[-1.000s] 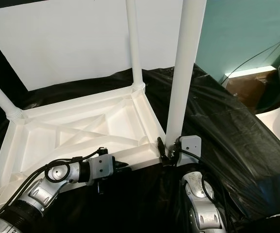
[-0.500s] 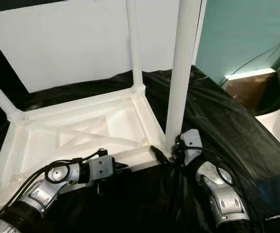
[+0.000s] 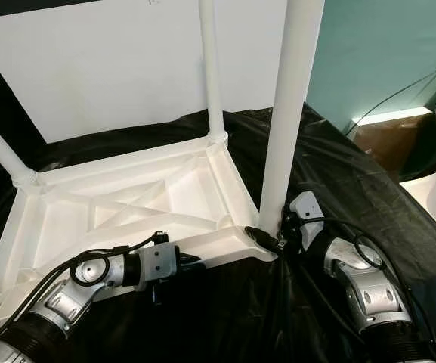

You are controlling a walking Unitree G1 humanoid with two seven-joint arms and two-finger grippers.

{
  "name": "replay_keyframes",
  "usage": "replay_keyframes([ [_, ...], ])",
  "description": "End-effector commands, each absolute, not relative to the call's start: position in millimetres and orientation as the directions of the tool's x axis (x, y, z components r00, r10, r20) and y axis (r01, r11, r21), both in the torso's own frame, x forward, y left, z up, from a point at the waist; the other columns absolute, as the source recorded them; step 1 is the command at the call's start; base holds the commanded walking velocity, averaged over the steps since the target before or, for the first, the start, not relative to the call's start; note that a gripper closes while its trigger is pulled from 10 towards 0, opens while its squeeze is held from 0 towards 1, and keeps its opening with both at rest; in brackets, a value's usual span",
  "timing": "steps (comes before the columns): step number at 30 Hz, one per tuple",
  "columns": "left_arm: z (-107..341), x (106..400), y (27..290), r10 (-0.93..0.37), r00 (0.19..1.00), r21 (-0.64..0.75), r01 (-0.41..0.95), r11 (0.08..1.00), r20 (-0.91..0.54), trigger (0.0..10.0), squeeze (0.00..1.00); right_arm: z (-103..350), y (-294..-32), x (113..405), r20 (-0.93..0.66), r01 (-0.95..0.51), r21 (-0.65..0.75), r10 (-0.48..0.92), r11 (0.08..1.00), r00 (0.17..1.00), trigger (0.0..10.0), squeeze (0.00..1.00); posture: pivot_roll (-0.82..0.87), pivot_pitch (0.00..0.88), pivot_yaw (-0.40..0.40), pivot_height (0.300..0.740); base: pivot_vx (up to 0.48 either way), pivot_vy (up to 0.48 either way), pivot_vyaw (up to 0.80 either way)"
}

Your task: Building children table

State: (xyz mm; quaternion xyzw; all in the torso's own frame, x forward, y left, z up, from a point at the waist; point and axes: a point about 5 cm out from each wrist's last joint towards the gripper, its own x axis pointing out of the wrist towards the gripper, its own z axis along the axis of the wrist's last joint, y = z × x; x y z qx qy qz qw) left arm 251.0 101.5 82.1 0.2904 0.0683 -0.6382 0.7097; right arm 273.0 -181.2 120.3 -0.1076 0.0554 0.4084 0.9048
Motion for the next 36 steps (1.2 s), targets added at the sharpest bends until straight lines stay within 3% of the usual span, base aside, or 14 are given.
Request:
replay_keyframes([
  [1,28.9,221.2,123.1,-0.752,0.024,0.081,0.996,-0.039,-0.659,10.0,0.00,98.7,-176.8,262.7,-0.276,-0.793,-0.078,0.751,0.605,0.600,0.0,0.00,-0.04,0.011,0.016,0.740,0.000,0.000,0.00],
  [6,29.7,220.1,124.1,-0.752,0.024,0.081,0.996,-0.040,-0.659,10.0,0.00,89.2,-162.8,252.2,-0.238,-0.759,-0.027,0.734,0.650,0.636,0.0,0.00,-0.04,0.013,0.017,0.740,0.000,0.000,0.00],
  [8,30.1,220.1,124.4,-0.752,0.026,0.083,0.996,-0.038,-0.659,10.0,0.00,93.4,-154.9,255.8,-0.131,-0.633,-0.001,0.627,0.775,0.768,0.0,0.00,-0.04,0.012,0.013,0.740,0.000,0.000,0.00],
  [10,31.0,220.5,124.2,-0.753,0.028,0.084,0.996,-0.036,-0.657,10.0,0.00,97.1,-157.4,258.8,-0.022,-0.409,-0.019,0.409,0.912,0.912,0.0,0.00,-0.04,0.016,0.012,0.740,0.000,0.000,0.00],
  [11,31.0,220.5,124.2,-0.753,0.028,0.084,0.996,-0.036,-0.657,10.0,0.00,97.1,-157.4,258.8,-0.022,-0.409,-0.019,0.409,0.912,0.912,0.0,0.00,-0.04,0.016,0.012,0.740,0.000,0.000,0.00],
  [13,31.7,220.2,124.1,-0.754,0.026,0.083,0.996,-0.038,-0.656,10.0,0.00,92.5,-161.8,253.0,-0.001,-0.221,-0.014,0.221,0.975,0.975,0.0,0.00,-0.04,0.019,0.013,0.740,0.000,0.000,0.00],
  [23,33.0,219.2,123.2,-0.753,0.023,0.083,0.996,-0.043,-0.657,10.0,0.00,86.4,-166.5,242.4,-0.014,0.125,-0.041,-0.126,0.991,0.992,0.0,0.00,-0.04,0.017,0.005,0.740,0.000,0.000,0.00],
  [27,33.0,219.0,122.1,-0.755,0.021,0.082,0.996,-0.044,-0.656,10.0,0.00,85.9,-164.8,242.7,-0.008,0.138,-0.057,-0.139,0.989,0.990,0.0,0.00,-0.04,0.016,0.000,0.740,0.000,0.000,0.00],
  [28,33.0,219.0,121.8,-0.755,0.021,0.082,0.996,-0.044,-0.656,10.0,0.00,86.5,-163.9,242.8,-0.005,0.134,-0.062,-0.135,0.989,0.991,6.8,0.00,-0.04,0.016,0.000,0.740,0.000,0.000,0.00],
  [29,33.0,219.0,121.8,-0.755,0.021,0.082,0.996,-0.044,-0.656,10.0,0.00,86.5,-163.9,242.8,-0.005,0.134,-0.062,-0.135,0.989,0.991,6.8,0.00,-0.04,0.016,0.000,0.740,0.000,0.000,0.00],
  [30,32.9,219.0,121.6,-0.755,0.021,0.082,0.996,-0.043,-0.656,10.0,0.00,86.4,-161.0,244.0,-0.014,0.100,-0.071,-0.101,0.992,0.995,10.0,0.00,-0.04,0.017,-0.001,0.740,0.000,0.000,0.00],
  [33,32.7,219.0,121.1,-0.755,0.022,0.083,0.996,-0.043,-0.656,10.0,0.00,89.1,-156.9,246.9,-0.009,0.031,-0.045,-0.032,0.998,0.999,10.0,0.00,-0.04,0.018,-0.002,0.740,0.000,0.000,0.00],
  [34,32.4,219.0,121.2,-0.754,0.022,0.082,0.996,-0.043,-0.656,10.0,0.00,93.3,-156.3,249.2,0.010,-0.010,-0.033,0.011,0.999,1.000,10.0,1.00,-0.04,0.018,-0.002,0.740,0.000,0.000,0.00],
  [36,31.9,218.9,121.3,-0.753,0.021,0.081,0.996,-0.043,-0.657,10.0,0.00,96.6,-155.6,252.6,0.017,-0.076,-0.013,0.076,0.997,0.997,10.0,1.00,-0.05,0.017,0.001,0.740,0.000,0.000,0.00],
])
